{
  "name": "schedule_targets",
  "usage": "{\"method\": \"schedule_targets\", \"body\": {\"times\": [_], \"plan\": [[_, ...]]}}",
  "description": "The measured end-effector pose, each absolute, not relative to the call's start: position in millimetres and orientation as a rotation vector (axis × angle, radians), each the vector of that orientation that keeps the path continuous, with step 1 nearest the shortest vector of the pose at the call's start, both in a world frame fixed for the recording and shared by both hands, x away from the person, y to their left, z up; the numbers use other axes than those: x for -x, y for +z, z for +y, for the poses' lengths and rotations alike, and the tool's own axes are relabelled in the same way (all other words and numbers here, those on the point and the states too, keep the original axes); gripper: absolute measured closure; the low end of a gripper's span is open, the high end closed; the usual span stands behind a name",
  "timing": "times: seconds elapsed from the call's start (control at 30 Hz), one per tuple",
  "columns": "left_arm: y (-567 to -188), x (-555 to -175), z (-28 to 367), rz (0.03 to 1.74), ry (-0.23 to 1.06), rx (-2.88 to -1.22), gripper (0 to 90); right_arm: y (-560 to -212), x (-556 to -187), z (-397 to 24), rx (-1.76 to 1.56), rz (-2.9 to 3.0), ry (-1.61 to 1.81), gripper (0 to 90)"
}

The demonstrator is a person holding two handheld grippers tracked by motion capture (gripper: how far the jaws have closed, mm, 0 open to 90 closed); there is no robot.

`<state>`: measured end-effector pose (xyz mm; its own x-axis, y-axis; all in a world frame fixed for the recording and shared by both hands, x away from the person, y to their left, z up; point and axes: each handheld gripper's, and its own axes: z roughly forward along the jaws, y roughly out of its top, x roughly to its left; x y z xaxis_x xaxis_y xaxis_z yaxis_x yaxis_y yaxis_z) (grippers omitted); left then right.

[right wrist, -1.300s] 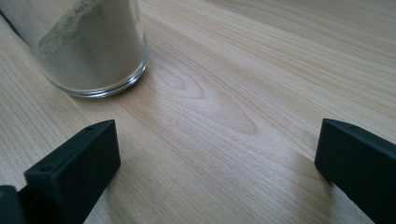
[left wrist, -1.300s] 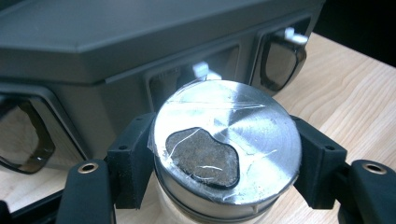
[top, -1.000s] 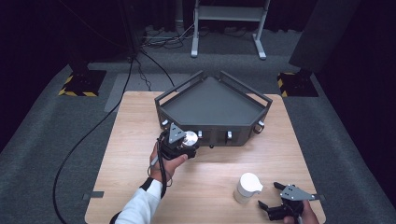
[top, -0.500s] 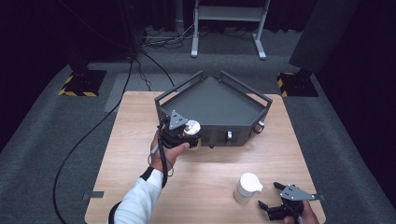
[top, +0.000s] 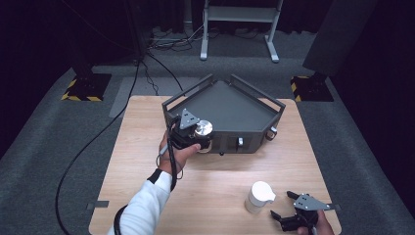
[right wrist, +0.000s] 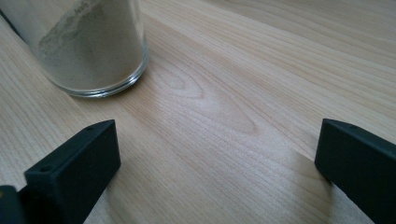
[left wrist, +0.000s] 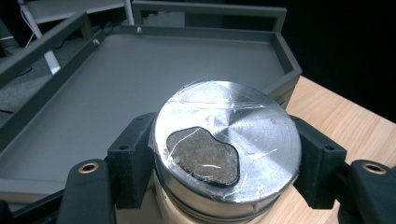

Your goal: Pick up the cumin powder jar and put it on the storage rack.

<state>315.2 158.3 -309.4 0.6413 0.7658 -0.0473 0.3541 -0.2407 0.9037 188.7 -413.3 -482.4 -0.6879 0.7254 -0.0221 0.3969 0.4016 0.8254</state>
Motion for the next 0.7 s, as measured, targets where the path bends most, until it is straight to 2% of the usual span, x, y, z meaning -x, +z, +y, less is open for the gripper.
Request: {"method": "schedule_targets", "body": {"times": [0.7], "plan": [[-273, -338, 157, 0.866, 0.524, -1.839, 32.3, -482, -189, -413, -0.967, 2.284, 1.194, 0.0]]}}
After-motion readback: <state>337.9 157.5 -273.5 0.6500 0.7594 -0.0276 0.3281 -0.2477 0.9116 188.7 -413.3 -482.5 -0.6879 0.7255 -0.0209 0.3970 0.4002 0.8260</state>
